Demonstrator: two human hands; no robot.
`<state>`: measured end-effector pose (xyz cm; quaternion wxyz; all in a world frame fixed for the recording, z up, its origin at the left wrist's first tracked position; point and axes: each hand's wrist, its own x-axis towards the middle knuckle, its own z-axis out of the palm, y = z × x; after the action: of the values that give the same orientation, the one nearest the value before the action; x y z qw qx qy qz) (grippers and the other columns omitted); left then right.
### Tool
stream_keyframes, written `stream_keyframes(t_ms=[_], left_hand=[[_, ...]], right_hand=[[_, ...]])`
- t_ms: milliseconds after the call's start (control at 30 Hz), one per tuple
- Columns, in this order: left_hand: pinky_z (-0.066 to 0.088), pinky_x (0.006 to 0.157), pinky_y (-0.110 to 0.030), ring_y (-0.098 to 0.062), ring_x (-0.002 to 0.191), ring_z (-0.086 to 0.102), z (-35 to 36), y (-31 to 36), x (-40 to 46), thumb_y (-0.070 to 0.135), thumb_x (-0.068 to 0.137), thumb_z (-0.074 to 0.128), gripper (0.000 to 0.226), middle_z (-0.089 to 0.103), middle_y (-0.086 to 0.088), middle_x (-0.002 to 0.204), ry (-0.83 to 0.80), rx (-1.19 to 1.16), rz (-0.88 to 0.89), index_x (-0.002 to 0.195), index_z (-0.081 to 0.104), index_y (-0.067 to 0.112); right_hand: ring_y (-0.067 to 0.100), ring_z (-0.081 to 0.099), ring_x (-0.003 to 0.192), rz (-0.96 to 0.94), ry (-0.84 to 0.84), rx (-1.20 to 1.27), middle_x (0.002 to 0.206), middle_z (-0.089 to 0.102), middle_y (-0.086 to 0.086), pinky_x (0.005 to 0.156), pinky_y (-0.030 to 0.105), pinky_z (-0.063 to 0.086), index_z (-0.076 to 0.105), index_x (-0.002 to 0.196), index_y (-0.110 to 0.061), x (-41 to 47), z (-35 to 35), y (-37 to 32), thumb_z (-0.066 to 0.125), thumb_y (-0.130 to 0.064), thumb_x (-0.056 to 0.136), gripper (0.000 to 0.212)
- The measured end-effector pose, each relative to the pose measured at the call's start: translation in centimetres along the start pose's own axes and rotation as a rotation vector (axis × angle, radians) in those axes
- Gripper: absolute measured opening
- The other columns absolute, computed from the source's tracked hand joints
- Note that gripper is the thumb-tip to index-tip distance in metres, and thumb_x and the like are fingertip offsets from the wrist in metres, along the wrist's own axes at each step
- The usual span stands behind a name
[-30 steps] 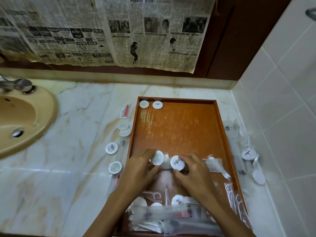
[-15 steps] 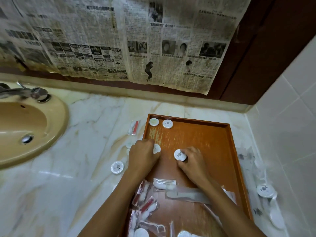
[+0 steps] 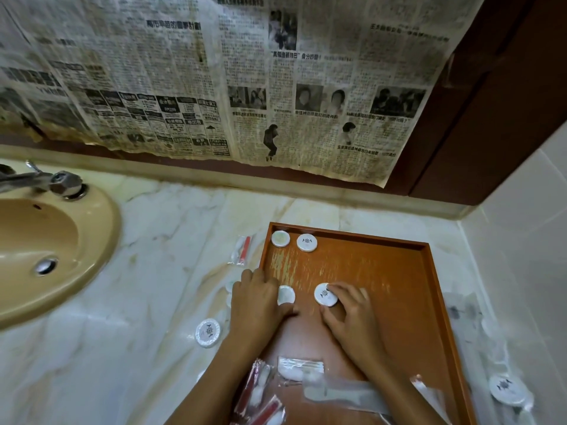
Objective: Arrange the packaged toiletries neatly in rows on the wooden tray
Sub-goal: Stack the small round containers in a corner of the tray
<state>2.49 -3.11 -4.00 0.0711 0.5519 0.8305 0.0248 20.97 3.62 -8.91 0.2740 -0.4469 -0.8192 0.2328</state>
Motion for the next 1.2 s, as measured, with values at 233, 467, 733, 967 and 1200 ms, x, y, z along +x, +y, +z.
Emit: stream_keyframes(t_ms=[233,467,733,967,1200], left_hand=[[0.027,0.071,-0.032,-0.025,0.105,0.039,-0.5,0.1,0.7,0.022,0.092,0.047,0.027,0.053,-0.001,0.111,-0.021,0.064,0.114,0.115,0.061,0.022],[0.032,0.077,-0.033,-0.025,0.109,0.039,-0.9,-0.5,2.5,0.022,0.092,0.042,0.029,0.054,0.002,0.118,0.000,0.057,0.150,0.114,0.061,0.023],[0.035,0.100,-0.040,-0.027,0.089,0.050,-0.6,-1.4,4.2,0.020,0.091,0.048,0.023,0.064,-0.007,0.087,0.082,0.039,0.218,0.084,0.069,0.014],[0.033,0.089,-0.037,-0.026,0.098,0.046,-1.1,-1.8,5.4,0.016,0.088,0.049,0.018,0.066,-0.003,0.095,0.036,0.120,0.262,0.085,0.067,0.013],[0.032,0.094,-0.038,-0.026,0.104,0.045,-1.2,-1.6,5.5,0.009,0.088,0.039,0.031,0.066,-0.001,0.108,0.047,0.147,0.243,0.101,0.068,0.015]], right_hand=[[0.018,0.052,0.094,0.038,0.002,0.052,0.106,0.065,-0.001,0.082,0.036,0.047,0.072,0.109,-0.014,2.3,-0.1,0.0,0.084,-0.017,0.072,0.039],[0.018,0.049,0.103,0.139,-0.002,0.010,0.112,0.064,-0.001,0.088,0.034,0.042,0.064,0.119,-0.017,4.8,1.2,-1.0,0.082,-0.035,0.072,0.053],[0.016,0.046,0.099,0.051,-0.114,-0.054,0.103,0.052,-0.005,0.089,0.033,0.042,0.066,0.120,-0.019,5.4,1.1,-0.5,0.076,-0.043,0.074,0.053],[0.012,0.044,0.105,0.101,-0.138,-0.177,0.108,0.054,-0.010,0.084,0.030,0.028,0.063,0.115,-0.029,6.4,1.6,-0.3,0.066,-0.056,0.078,0.046],[0.014,0.044,0.105,0.122,-0.090,-0.246,0.110,0.057,-0.009,0.084,0.033,0.031,0.063,0.113,-0.030,7.5,3.1,-1.0,0.062,-0.064,0.078,0.049]])
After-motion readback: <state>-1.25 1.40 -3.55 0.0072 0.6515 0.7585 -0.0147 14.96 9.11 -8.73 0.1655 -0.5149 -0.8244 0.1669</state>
